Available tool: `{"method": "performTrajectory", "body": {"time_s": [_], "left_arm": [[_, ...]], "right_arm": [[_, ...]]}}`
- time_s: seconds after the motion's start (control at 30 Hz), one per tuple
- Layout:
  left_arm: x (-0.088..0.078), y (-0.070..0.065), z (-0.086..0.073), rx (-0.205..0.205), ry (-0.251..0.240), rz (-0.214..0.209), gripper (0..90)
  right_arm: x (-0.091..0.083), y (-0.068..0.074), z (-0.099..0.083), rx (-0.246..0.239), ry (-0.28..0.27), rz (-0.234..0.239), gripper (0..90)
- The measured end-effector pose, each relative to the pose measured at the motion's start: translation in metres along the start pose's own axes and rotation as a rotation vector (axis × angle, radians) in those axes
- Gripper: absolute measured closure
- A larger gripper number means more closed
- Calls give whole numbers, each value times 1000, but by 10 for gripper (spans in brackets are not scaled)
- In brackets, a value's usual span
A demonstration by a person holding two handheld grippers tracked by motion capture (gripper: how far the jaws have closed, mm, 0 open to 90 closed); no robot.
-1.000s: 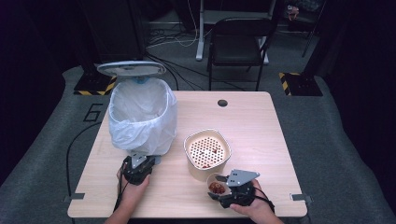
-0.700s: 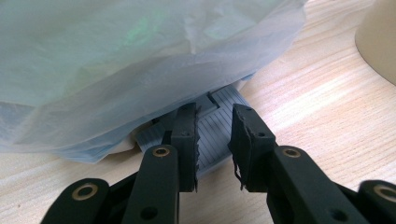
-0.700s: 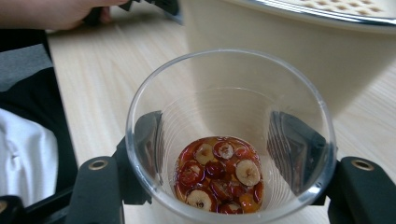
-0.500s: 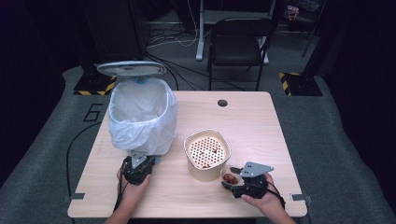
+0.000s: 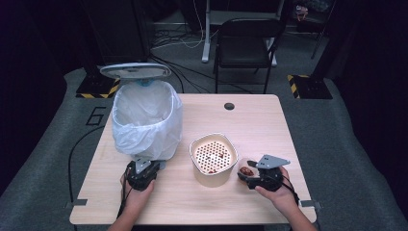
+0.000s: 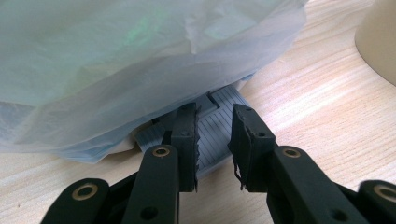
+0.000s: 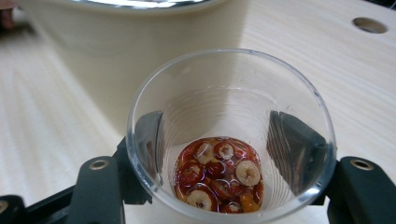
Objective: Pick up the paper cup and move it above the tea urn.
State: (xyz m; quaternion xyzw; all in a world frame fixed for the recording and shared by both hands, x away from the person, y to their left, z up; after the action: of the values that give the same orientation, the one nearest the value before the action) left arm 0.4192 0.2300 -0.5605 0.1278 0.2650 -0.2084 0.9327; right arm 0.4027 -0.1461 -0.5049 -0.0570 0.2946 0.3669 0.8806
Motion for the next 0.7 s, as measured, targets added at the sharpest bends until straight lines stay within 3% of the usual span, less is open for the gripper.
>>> {"method": "performTrajectory", "body": {"time_s": [0.1, 0.27, 0.3, 0.33, 0.43, 0.53, 0.7], "left_arm": [[-1, 1, -1, 14, 10, -3, 716], [0, 0, 0, 1, 1, -1, 716], [-1, 1, -1, 18, 10, -2, 716], [0, 0, 0, -1, -7, 1, 716], [-1, 1, -1, 15, 12, -3, 715], [1, 0, 0, -6, -11, 2, 715], [1, 0, 0, -5, -11, 2, 716]], "right_arm": [[1, -11, 7, 10, -7, -23, 364], [1, -25, 22, 7, -24, -43, 367], [2, -28, 28, 1, -26, -51, 368], [1, -31, 33, 1, -31, -54, 368], [-2, -39, 50, 15, -51, -63, 368], [-5, -46, 64, 36, -91, -66, 369], [-11, -55, 92, 38, -129, -79, 372]]}}
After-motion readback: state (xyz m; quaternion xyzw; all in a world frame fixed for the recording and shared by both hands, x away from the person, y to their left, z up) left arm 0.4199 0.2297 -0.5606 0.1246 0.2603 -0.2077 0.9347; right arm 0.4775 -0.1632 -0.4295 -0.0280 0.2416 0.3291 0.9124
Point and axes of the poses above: each handheld gripper's, and its own axes: x roughly forward along the jaws, z roughly out of its top, y roughly to its left, the point moved 6 cm from there along x, roughly forward along the jaws, and after that the axes turned 9 degrees about x, right-handed, at the moved point
